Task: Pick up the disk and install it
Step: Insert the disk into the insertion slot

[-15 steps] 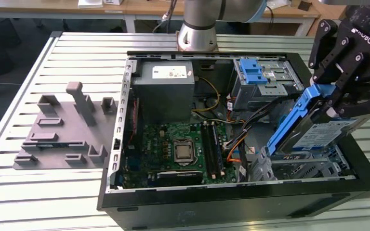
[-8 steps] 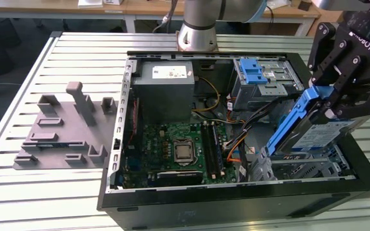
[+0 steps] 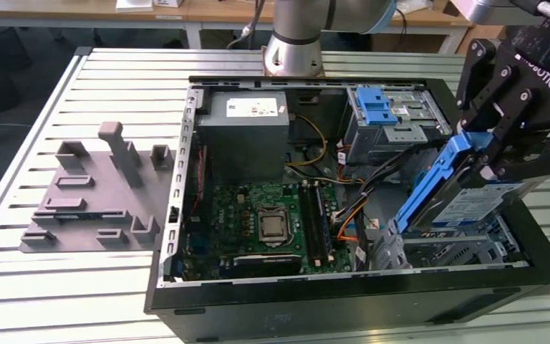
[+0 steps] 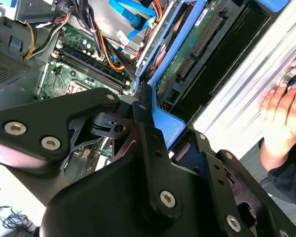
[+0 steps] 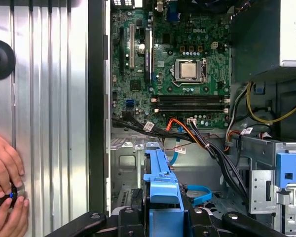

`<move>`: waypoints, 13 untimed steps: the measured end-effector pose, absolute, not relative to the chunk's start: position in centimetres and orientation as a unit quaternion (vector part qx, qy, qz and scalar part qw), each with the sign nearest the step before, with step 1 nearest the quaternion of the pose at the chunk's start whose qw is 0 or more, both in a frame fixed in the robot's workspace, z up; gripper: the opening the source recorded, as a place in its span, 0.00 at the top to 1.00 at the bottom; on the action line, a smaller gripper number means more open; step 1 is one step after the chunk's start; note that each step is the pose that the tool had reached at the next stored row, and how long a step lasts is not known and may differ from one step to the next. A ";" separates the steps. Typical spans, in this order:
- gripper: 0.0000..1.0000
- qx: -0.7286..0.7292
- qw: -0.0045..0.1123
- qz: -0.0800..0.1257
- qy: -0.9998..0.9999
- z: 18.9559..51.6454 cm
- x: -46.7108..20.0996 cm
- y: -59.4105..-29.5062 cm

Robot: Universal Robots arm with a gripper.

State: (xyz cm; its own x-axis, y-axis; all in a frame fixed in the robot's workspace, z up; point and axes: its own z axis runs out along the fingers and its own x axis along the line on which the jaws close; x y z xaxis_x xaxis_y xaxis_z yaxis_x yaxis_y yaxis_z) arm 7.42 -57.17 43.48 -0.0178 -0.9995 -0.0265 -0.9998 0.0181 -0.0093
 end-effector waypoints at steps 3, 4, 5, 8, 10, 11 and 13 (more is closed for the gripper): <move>0.64 -0.701 0.013 0.006 0.713 43.3 7.4 -57.2; 0.64 -0.701 0.013 0.006 0.713 43.3 7.4 -57.2; 0.64 -0.701 0.013 0.006 0.713 43.2 7.4 -57.2; 0.64 -0.701 0.013 0.006 0.713 43.0 7.4 -57.2; 0.64 -0.701 0.013 0.006 0.713 42.7 7.4 -57.2; 0.64 -0.701 0.013 0.006 0.713 42.6 7.4 -57.2; 0.64 -0.701 0.013 0.006 0.713 42.4 7.4 -57.2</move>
